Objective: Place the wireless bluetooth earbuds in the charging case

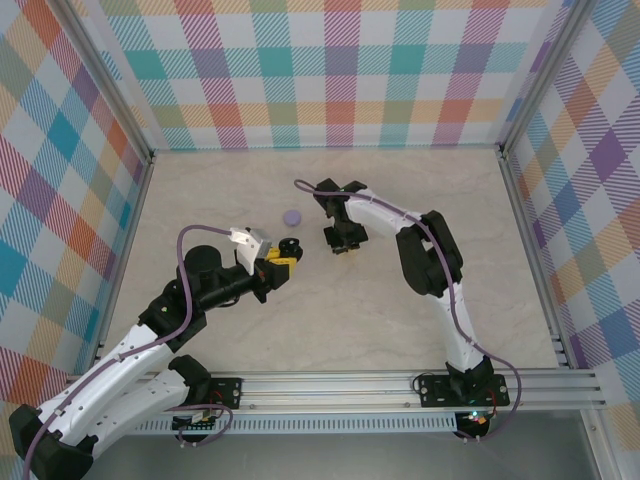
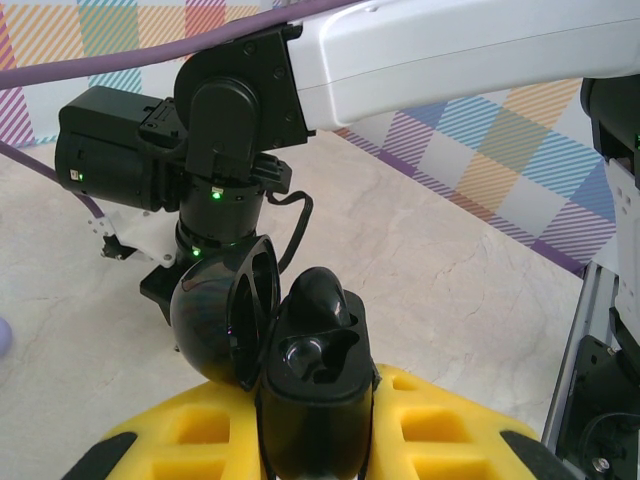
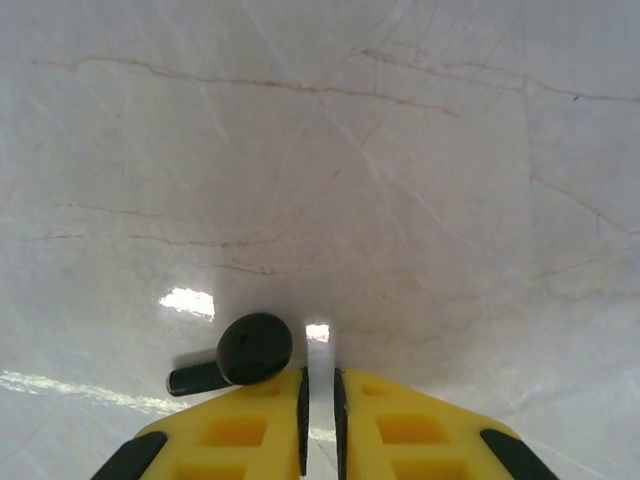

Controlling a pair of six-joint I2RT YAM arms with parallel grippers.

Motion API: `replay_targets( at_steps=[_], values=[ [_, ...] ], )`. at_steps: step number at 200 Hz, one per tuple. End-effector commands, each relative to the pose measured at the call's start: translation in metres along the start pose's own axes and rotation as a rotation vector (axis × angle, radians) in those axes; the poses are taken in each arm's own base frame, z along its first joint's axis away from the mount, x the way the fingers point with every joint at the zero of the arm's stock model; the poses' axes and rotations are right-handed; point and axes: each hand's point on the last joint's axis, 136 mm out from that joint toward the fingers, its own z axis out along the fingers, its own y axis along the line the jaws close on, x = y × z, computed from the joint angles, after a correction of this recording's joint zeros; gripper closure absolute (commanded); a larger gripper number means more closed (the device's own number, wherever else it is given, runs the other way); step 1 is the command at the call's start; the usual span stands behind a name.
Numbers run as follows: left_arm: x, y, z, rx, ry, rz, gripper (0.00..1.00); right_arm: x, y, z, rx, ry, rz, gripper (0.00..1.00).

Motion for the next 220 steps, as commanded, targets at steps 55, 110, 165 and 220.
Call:
replay_targets(
  at_steps=[55,110,165,220],
  values=[
    [-0.006,-0.002,0.0,0.0,-0.029,0.003,1.0,-0.003,0.016,-0.043,-0.178,-0.052,0.087,0.73],
    [-0.008,-0.003,-0.002,0.003,-0.034,0.008,1.0,-0.009,0.021,-0.036,-0.214,-0.032,0.234,0.61],
    [-0.008,-0.003,-0.002,0.007,-0.035,0.01,1.0,-0.012,0.027,-0.019,-0.219,0.021,0.393,0.63],
    [-0.006,-0.004,-0.001,0.01,-0.033,0.009,1.0,-0.012,0.021,-0.007,-0.169,0.04,0.449,0.6]
  ],
)
